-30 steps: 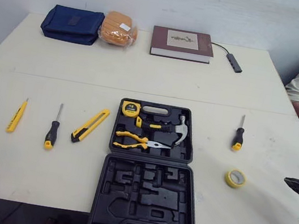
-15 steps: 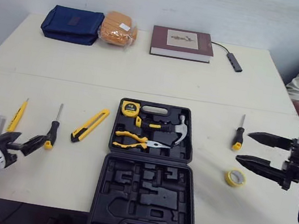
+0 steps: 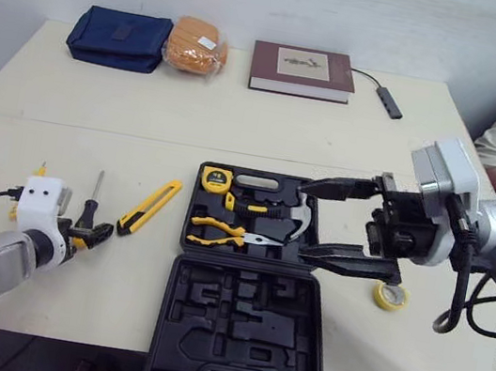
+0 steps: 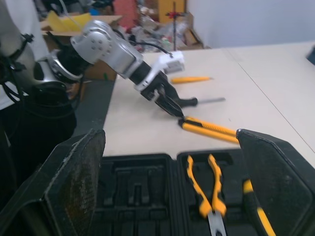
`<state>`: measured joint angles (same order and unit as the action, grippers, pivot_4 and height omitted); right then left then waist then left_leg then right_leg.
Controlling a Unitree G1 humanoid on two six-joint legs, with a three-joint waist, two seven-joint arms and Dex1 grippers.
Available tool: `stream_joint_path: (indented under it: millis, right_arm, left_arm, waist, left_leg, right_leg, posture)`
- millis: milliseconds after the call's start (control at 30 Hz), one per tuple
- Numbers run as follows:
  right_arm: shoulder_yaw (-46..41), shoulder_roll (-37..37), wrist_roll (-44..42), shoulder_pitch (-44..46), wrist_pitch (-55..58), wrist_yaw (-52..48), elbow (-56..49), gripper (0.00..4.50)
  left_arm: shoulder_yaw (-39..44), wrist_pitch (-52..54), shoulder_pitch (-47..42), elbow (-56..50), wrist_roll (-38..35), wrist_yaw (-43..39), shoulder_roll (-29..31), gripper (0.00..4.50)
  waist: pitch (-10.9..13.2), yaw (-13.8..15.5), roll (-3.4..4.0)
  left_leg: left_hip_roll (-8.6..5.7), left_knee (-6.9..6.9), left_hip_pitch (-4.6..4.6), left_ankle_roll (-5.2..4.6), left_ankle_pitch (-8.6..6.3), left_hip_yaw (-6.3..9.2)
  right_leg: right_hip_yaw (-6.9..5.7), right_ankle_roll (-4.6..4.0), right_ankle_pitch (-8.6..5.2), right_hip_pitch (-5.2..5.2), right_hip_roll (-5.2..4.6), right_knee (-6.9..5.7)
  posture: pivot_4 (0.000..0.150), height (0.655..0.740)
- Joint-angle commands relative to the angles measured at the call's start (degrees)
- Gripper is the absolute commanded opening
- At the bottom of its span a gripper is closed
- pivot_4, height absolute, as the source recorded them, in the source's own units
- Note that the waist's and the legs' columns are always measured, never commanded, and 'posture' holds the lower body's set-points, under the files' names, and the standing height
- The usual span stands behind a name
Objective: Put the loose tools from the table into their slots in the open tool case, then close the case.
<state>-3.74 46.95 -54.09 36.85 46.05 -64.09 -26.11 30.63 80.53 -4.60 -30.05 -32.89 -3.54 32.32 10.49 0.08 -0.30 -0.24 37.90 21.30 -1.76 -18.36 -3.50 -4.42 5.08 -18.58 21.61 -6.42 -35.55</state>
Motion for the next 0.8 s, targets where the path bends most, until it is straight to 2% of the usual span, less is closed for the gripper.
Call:
stream_joint_path:
  millis: [33, 67, 267, 300, 533, 667, 800]
  right_arm:
    - [1.21, -2.53, 1.99, 2.61, -2.92, 0.94, 1.16, 4.5]
    - [1.61, -3.21, 2.34, 3.14, -3.23, 0.98, 1.65, 4.5]
    - [3.24, -4.77, 4.96, 4.53, -5.13, -0.04, 3.69, 4.5]
    - [3.44, -5.16, 5.59, 4.75, -5.45, 0.23, 3.93, 4.5]
    - [2.79, -5.79, 6.89, 4.37, -5.43, 1.41, 3.77, 4.5]
    - [0.45, -1.77, 6.13, 0.0, -3.47, 0.66, 1.5, 4.5]
    - [-1.5, 2.42, 5.85, -6.71, -2.77, 0.17, -0.98, 4.5]
  left_arm:
    - [-1.02, 1.76, -0.09, 1.99, 1.7, 0.15, -1.39, 3.98]
    - [-1.22, 1.76, -0.09, 2.47, 2.33, 0.33, -1.64, 3.71]
    - [-1.45, 0.97, -0.2, 4.05, 5.03, -0.33, -3.16, 1.05]
    - [-1.32, 0.28, -0.19, 4.39, 5.43, -0.7, -2.95, 0.85]
    - [-2.01, -6.47, -0.91, 3.92, 6.32, -6.12, 1.95, 0.85]
    - [-4.05, -13.35, -2.07, -1.12, 1.74, -19.83, 11.46, 0.85]
    - [-10.66, -17.17, -6.24, -2.28, -1.34, -29.37, 18.46, 0.85]
  waist:
    - [-0.01, -0.1, 0.02]
    - [-0.01, -0.09, 0.02]
    - [-0.04, 0.05, 0.07]
    - [-0.04, 0.06, 0.07]
    - [-0.04, 0.03, 0.08]
    - [0.1, -0.02, -0.27]
    - [0.18, -0.17, -0.1]
  left_leg:
    - [0.0, 0.0, -0.01, 0.01, 0.0, -0.02]
    - [0.0, 0.0, -0.03, 0.04, 0.01, -0.02]
    - [-0.01, -0.01, -0.04, 0.08, 0.02, -0.01]
    - [-0.02, -0.01, -0.04, 0.07, 0.02, -0.01]
    - [-0.01, -0.03, -0.03, 0.28, 0.0, 0.05]
    - [-0.01, -0.06, 0.15, 0.28, -0.02, 0.17]
    - [-0.06, -0.08, 0.25, 0.19, -0.12, 0.22]
  right_leg:
    - [0.01, 0.0, 0.0, 0.0, 0.0, 0.0]
    - [0.01, 0.0, 0.0, -0.01, 0.0, -0.02]
    - [-0.01, 0.0, 0.0, -0.01, -0.01, -0.04]
    - [-0.01, 0.0, 0.0, -0.01, -0.02, -0.04]
    - [-0.05, 0.0, 0.0, 0.01, -0.02, -0.07]
    - [-0.12, -0.01, -0.01, 0.12, -0.02, 0.02]
    - [-0.11, -0.03, -0.01, 0.1, -0.08, 0.23]
  posture:
    - [0.15, 0.74]
    - [0.15, 0.74]
    - [0.15, 0.74]
    - [0.15, 0.74]
    - [0.15, 0.74]
    - [0.15, 0.74]
    - [0.15, 0.74]
